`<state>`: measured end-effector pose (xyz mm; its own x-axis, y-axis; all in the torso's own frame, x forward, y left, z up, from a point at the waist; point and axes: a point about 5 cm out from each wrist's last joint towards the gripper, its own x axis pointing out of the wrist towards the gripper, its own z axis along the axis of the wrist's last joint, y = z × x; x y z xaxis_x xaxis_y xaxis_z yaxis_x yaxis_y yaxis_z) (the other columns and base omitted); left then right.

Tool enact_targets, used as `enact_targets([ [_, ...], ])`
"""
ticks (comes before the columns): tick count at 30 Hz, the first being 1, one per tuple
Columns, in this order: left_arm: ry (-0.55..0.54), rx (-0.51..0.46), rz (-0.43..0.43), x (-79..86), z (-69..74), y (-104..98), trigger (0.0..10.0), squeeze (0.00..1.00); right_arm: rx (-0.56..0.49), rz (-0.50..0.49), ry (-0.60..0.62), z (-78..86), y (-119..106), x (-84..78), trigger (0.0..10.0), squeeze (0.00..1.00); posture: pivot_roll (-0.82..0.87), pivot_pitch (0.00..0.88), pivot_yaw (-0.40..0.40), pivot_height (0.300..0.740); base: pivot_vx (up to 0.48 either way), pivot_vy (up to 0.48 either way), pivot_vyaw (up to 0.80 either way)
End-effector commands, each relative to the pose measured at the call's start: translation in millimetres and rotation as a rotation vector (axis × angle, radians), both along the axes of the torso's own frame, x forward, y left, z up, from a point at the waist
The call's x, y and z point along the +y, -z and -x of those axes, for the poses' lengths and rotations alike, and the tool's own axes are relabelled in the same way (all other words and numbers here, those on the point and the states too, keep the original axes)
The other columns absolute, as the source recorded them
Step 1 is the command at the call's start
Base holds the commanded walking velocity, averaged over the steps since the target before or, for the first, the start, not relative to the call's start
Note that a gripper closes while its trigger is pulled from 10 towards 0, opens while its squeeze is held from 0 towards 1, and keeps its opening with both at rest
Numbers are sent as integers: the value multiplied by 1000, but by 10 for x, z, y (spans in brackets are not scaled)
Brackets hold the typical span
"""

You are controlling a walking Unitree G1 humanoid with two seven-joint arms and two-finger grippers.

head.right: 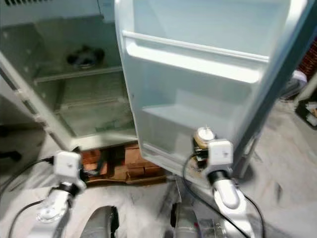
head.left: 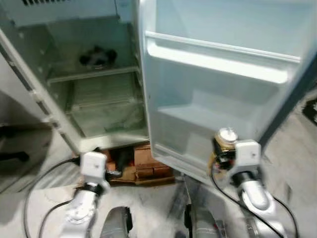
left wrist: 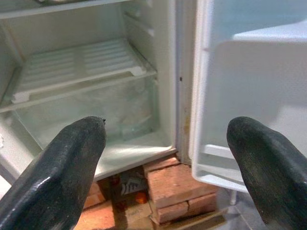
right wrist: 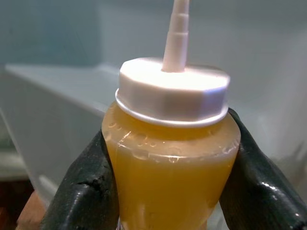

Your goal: Restocking fridge

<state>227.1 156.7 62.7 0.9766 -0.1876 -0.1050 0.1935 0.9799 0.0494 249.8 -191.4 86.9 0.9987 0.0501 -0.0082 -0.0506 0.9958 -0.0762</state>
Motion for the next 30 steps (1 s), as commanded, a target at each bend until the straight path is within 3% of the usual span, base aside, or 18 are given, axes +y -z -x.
enact_targets([
  [1, -28, -1, -26, 102, 7, -13, 10000, 0, -20, -22, -34, -16, -35, 102, 10000, 0, -13, 52, 29, 614, 379, 0, 0],
  [4, -31, 5, -25, 103, 6, 4, 10000, 0, -21, -21, -33, -19, -36, 97, 10000, 0, -11, 51, 28, 614, 347, 0, 0],
  [23, -41, 8, -25, 101, 16, 20, 10000, 0, -25, -26, -59, -44, -40, 112, 10000, 0, -7, 44, 24, 614, 0, 0, 0],
  [30, -49, 6, -30, 111, 17, 16, 10000, 0, -27, -28, -70, -65, -35, 137, 10000, 0, -1, 43, 21, 574, 0, 0, 0],
])
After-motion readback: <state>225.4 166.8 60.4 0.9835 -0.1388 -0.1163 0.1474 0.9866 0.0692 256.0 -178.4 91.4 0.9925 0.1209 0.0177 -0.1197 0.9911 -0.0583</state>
